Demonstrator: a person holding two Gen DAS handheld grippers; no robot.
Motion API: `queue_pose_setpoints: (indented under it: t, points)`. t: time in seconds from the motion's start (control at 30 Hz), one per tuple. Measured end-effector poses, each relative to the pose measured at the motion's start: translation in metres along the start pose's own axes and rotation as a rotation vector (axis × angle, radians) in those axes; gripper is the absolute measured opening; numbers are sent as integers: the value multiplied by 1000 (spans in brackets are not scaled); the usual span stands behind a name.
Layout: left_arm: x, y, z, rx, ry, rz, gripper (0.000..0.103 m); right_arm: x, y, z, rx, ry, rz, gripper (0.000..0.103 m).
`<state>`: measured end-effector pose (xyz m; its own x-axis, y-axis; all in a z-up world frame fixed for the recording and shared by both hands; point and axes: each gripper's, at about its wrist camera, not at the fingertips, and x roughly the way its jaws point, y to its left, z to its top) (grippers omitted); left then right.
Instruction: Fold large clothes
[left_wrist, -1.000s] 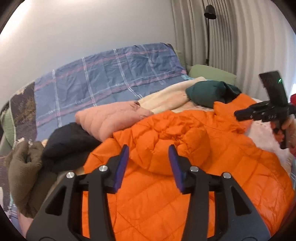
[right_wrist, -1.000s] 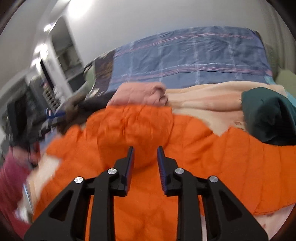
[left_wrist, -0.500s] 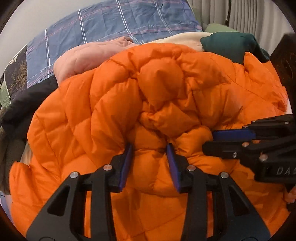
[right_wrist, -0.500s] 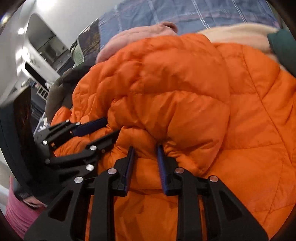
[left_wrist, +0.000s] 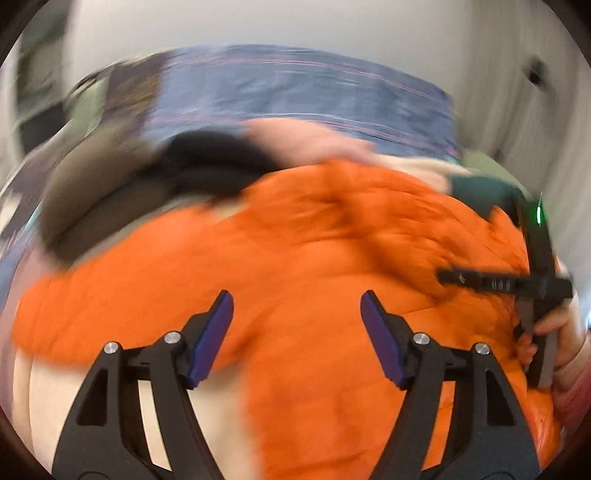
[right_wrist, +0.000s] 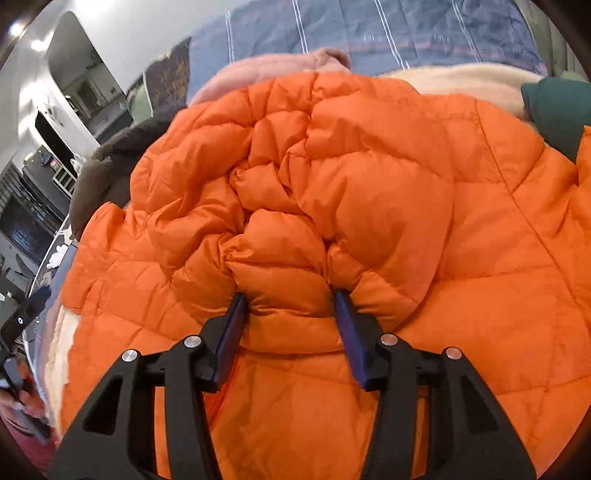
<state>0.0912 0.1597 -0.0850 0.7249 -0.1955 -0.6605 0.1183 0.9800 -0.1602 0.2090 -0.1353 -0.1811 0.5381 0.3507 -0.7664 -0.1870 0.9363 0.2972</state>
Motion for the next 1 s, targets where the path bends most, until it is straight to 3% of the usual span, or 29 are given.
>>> queue_pose_setpoints:
  t: [0.13,0.27,0.43,0.57,0.7,0.77,0.8,0.83,0.87,0.97,1.0]
  points:
    - [-22,105,-36,-295,36,64,75,-1,4,-7,-34,-37,-12,54]
    - [-28,165,-59,-495,45,69,79,-3,1,-9,-31,-56,5,55]
    - [-12,217,-64,-707,23,99,81,-6,-7,-11,-6,-76,43,55]
    - [1,255,-68,-847,15,198,82,-7,-6,-10,-6,-81,46,56]
    - [5,289,-80,-1014,-39,133,80,-8,-6,-10,-6,-82,46,56]
    - [7,301,-81,-1076,-73,109,74,-7,-6,-8,-5,-83,49,57]
    - [9,302,-80,-1085,-86,111,52,-7,-6,-8,-5,-83,50,57]
    - [10,306,-77,-1086,-107,99,23,-7,-6,-8,-4,-84,52,57]
    - [12,306,-73,-1087,-111,87,6,-7,-6,-8,-4,-84,53,57]
    - [3,289,-42,-1024,-157,105,5,-7,-6,-8,-4,-84,53,57]
    - [-7,271,-23,-936,-184,124,5,-7,-6,-8,-4,-85,54,57]
